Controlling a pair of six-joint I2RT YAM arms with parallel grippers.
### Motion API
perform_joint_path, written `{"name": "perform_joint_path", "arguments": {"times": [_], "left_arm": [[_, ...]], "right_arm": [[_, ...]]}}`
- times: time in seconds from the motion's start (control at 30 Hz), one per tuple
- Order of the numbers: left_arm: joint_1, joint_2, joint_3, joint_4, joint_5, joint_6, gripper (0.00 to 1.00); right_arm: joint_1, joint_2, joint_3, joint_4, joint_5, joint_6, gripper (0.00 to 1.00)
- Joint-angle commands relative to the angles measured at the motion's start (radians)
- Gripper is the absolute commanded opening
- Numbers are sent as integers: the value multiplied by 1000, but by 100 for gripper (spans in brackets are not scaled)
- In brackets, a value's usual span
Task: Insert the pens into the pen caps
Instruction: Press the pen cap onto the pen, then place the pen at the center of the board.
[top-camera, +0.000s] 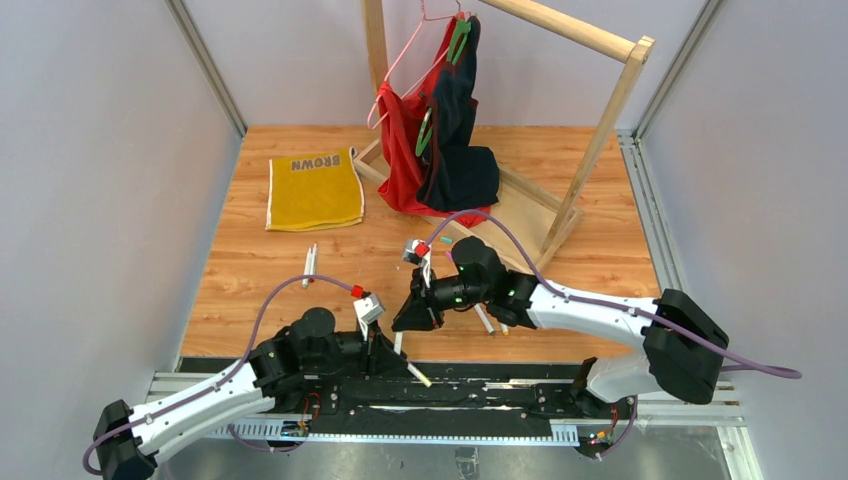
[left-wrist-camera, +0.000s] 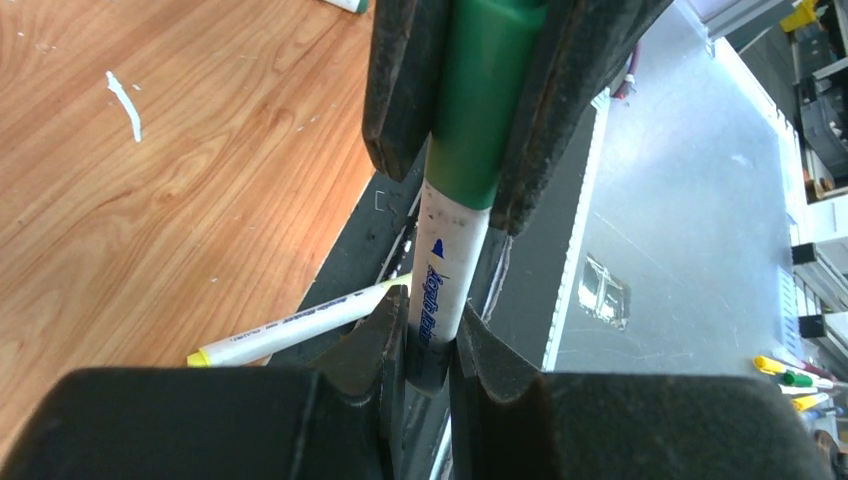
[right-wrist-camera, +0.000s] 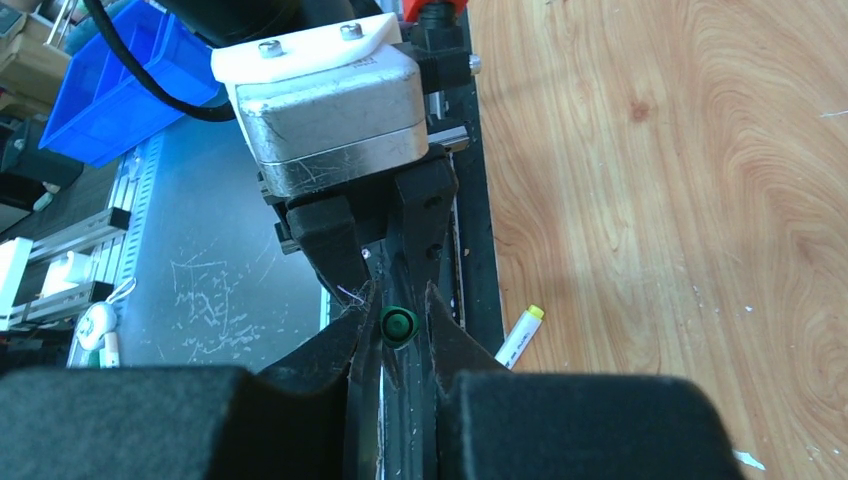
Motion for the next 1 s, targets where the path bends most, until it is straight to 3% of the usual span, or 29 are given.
{"name": "perform_joint_path", "arguments": {"times": [0.0,0.23,0.4,0.47,0.5,0.53,0.6,0.77,0.87,0.97], "left_arm": [[73,-53,82,486,-171,-56,0],[88,-51,79,498,-139,-64,0],[89,-9,88,459,-93,2,0],[89,18,95,394,-80,51,18],[89,30,97,371,-73,72,38],[89,40,96,354,-65,89,50],[89,45,91,328,-62,113,65],[89,1,95,222,-268,130,79],[89,4,111,128,-441,129,82],[89,15,109,101,-481,132,82]], "right_arm": [[110,78,-121,-388,-312,-10,1],[109,64,-138,-367,-374,-4,1],[64,12,-108,-411,-210,17,1],[16,-31,-102,-416,-112,38,1],[-10,-55,-101,-414,-59,54,0],[-37,-84,-104,-407,-18,63,1],[-87,-141,-99,-413,51,62,1],[-128,-185,12,-651,250,-59,1],[-130,-211,68,-783,364,-105,1],[-134,-247,90,-854,466,-138,1]]}}
